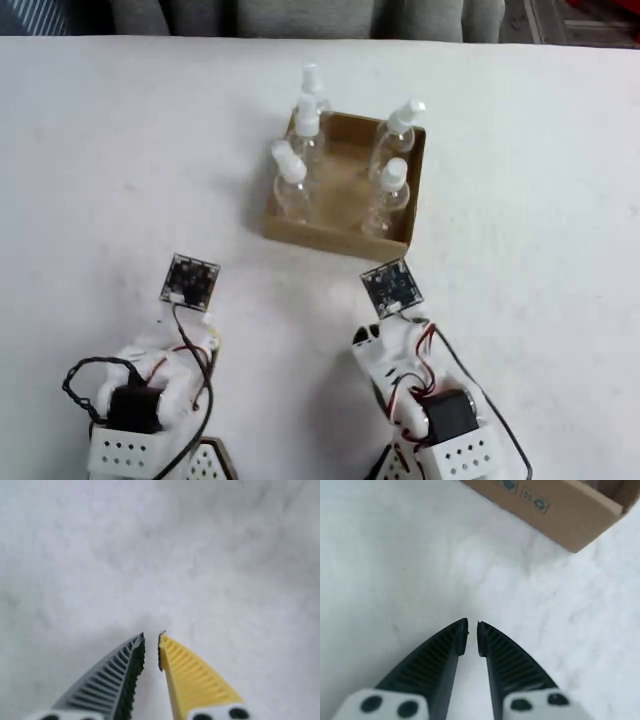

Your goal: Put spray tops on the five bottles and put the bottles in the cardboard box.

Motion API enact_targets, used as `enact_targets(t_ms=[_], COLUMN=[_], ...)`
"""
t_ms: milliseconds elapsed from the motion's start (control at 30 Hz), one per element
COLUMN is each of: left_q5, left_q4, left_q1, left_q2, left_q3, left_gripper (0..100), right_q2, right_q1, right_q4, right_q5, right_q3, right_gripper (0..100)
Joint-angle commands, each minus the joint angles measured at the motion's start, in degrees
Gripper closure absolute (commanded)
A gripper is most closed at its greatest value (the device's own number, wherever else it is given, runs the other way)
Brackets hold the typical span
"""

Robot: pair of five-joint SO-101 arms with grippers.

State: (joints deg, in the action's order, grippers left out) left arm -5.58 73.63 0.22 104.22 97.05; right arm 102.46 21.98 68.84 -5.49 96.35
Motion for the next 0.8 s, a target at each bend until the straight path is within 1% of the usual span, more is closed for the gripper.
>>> enact_targets(t_ms=[0,233,400,500,767], left_q5=[-0.44,-0.53,-0.53,-0.53,-0.53], left_q4=[0.18,0.18,0.18,0.18,0.18], left_q1=[-0.48,-0.40,-0.31,-0.31,-0.31], left_q2=[0.66,0.66,0.66,0.66,0.66], left_q3=[-0.09,-0.09,-0.09,-0.09,-0.09], left_gripper=[94,94,94,94,94], right_q2=[0.40,0.57,0.66,0.66,0.66], right_q1=[-0.57,-0.92,-10.51,-13.23,-13.58], right_q4=[3.74,3.91,3.91,3.91,3.91], right_q5=[-0.35,-0.53,-0.53,-0.53,-0.53], right_q3=[0.53,0.53,0.53,0.53,0.53], right_gripper=[98.4,98.4,98.4,98.4,98.4])
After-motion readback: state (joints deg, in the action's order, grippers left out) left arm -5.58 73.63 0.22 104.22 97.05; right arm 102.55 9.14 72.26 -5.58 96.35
